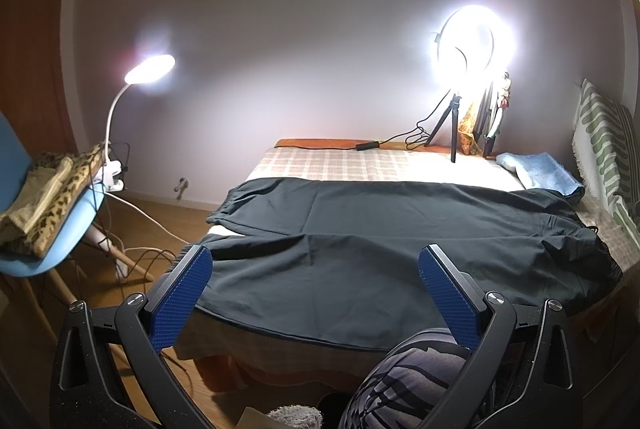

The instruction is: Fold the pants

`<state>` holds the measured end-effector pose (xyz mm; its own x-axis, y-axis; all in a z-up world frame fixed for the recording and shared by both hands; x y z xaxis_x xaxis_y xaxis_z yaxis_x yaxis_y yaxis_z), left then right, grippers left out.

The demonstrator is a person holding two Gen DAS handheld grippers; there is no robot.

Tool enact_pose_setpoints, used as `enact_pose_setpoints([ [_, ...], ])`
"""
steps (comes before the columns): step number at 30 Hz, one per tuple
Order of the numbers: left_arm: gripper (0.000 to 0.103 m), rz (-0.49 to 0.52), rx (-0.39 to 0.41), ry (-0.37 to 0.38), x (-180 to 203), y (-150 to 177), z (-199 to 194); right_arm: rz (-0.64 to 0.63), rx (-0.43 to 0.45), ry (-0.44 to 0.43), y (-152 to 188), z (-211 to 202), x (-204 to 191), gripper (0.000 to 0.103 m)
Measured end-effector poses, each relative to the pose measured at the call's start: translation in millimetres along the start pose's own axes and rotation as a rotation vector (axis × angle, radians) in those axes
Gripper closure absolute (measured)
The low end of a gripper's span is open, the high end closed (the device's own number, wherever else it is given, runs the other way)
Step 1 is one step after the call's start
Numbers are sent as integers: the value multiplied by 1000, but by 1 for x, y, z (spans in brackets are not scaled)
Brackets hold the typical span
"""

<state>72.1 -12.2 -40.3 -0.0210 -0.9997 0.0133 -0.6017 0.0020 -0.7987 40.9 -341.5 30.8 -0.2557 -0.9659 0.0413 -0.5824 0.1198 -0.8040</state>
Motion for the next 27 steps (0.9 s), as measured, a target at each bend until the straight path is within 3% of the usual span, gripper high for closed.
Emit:
enact_pose_setpoints([
  [27, 0, 17, -6, -10, 3, -2, 7, -8, -10, -15, -5, 9, -6, 0],
])
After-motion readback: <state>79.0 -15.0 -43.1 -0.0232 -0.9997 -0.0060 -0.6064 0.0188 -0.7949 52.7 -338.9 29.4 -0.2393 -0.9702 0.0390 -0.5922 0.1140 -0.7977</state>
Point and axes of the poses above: each gripper's, at about its wrist camera, not at the fingertips, and z roughly the way its jaws point, x to its right, y to its underside, the point moved 7 cm from there along z, roughly the way its jaws point, and after that the axes turned 8 degrees about -x, right-handed, at the moved point
